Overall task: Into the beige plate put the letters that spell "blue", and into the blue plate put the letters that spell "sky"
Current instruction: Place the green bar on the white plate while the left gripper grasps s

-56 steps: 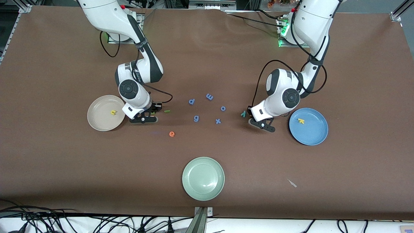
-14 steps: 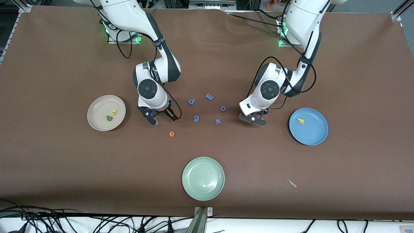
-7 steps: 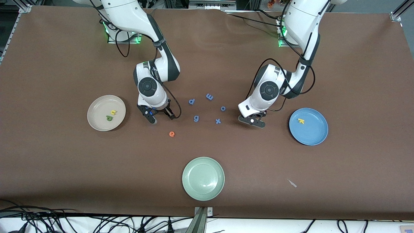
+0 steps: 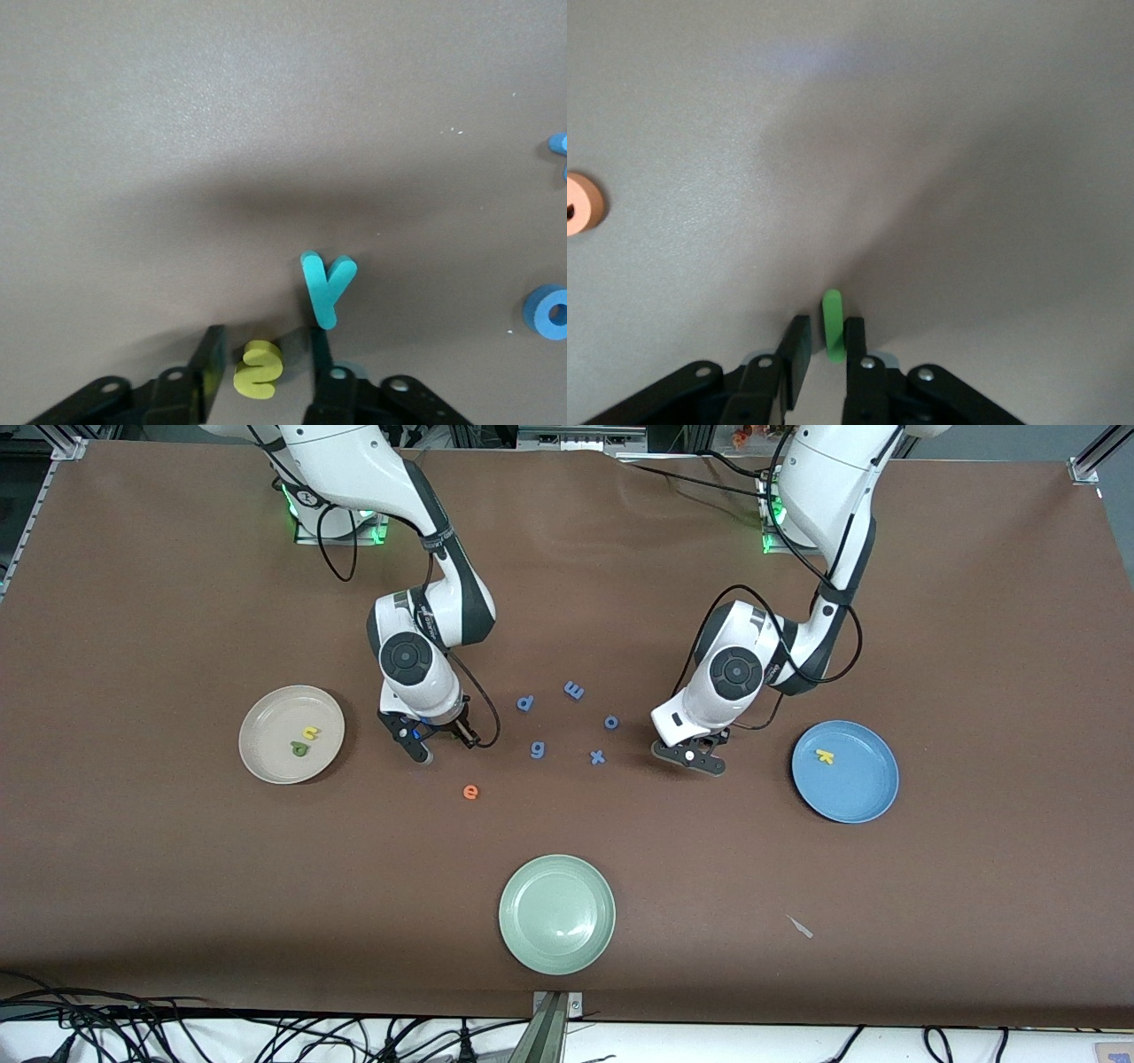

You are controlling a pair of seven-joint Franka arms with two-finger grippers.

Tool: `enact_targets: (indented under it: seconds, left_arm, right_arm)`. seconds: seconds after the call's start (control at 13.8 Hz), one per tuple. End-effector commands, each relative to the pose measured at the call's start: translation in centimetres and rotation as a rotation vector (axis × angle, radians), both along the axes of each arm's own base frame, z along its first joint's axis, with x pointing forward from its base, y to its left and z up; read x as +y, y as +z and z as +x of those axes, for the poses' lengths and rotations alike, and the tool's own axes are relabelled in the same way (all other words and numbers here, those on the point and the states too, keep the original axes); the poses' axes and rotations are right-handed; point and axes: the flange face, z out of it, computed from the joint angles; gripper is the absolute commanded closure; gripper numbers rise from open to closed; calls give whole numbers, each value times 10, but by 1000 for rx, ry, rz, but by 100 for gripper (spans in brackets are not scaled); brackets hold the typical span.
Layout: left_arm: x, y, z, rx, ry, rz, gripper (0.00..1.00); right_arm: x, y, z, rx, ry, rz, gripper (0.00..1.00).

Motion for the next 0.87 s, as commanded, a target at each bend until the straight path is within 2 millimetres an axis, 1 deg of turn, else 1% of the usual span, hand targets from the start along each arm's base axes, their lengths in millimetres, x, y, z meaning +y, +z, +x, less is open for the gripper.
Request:
enact_targets:
  seconds: [0.0,0.07,0.14,0.22,0.36,0.43,0.51,0.58,0.65,0.72,0.8]
  left_arm:
    - [2,-5,-6,13,2,-5,45]
    - [3,-5,-8,16,0,-4,45]
    - [4,-4,-8,19,0,-2,45]
    - [4,-4,-8,19,2,-3,45]
    - [4,-4,-8,18,2,-4,46]
    - [4,-4,-8,19,2,-3,48]
    - [5,-5,-9,20,1,-1,63]
    - [5,-5,-9,20,1,-1,85]
    - [5,-5,-9,20,1,-1,95]
    - [4,-4,-8,19,2,-3,100]
    - [5,-1,-7,17,4,-5,100]
  right_arm:
    - [1,-3,-6,11,4,3,95]
    - [3,0,-4,4,12,5,99]
    - [5,7,0,-4,31,10,99]
    - [2,12,2,18,65,6,99]
    - [-26,34,17,59,163,-3,99]
    - [-44,43,22,86,245,-4,99]
    - [-66,50,27,127,316,-4,99]
    - [-87,58,33,153,354,-2,99]
    - [-107,63,40,158,375,-11,99]
    - [-123,66,44,169,433,-13,99]
    - [-145,71,49,178,482,-24,99]
